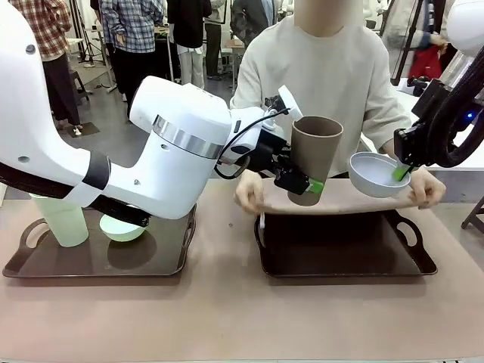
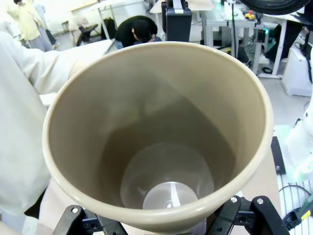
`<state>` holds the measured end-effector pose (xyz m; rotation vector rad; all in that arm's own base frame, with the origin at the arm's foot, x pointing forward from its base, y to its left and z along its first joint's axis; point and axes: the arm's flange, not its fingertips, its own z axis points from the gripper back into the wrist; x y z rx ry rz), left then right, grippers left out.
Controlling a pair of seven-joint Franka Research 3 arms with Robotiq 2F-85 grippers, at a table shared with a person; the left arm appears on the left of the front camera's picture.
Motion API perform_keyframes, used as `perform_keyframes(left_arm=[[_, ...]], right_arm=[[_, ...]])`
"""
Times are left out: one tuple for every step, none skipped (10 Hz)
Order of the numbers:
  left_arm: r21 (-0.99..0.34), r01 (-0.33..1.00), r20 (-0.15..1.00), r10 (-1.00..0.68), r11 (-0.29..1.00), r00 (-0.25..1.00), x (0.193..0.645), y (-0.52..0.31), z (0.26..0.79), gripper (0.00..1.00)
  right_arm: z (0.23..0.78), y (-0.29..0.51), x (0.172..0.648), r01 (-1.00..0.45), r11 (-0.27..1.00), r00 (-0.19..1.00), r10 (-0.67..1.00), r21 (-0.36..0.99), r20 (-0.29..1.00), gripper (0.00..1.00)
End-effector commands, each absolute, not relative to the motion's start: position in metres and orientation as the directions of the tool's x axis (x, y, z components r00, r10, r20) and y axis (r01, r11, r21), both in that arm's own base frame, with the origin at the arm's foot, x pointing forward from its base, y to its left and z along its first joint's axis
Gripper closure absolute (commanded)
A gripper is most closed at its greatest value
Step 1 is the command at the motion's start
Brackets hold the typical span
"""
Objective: Set up a tray with a mat and arrange the tableware.
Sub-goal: Place the Picnic Bowl and Reusable plastic cup back onto the Handle tray in front of the human's position.
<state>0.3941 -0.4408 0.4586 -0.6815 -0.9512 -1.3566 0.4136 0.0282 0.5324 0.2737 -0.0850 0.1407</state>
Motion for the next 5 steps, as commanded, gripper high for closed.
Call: perform_keyframes(left_arm=[[0.125, 0.985, 0.873, -0.485, 0.118, -0.052, 0.397, -0.443, 0.4637, 0.73], [0.125, 0.985, 0.873, -0.485, 0.118, -0.052, 0.397, -0.443, 0.4637, 0.73], [0.125, 0.985, 0.873, -0.485, 0.118, -0.052, 0.397, -0.443, 0.4637, 0.73], [0.125, 0.985, 0.873, -0.485, 0.118, -0.052, 0.397, -0.443, 0.4637, 0.73], [0.125, 0.985, 0.873, -0.485, 0.118, -0.052, 0.397, -0.443, 0.4637, 0.73]], right_arm=[[0.5305, 0.0284, 0.4144, -0.149, 0.953, 0.987, 0.126, 0.263, 0.1, 1.0], [0.5305, 0.0284, 0.4144, -0.149, 0.953, 0.987, 0.126, 0.263, 0.1, 1.0], [0.5305, 0.0284, 0.4144, -0.149, 0.953, 0.987, 0.126, 0.263, 0.1, 1.0], [0.5305, 0.0284, 0.4144, -0.149, 0.953, 0.987, 0.126, 0.263, 0.1, 1.0], [0.5305, 0.0284, 0.4144, -0.149, 0.953, 0.987, 0.126, 0.263, 0.1, 1.0]])
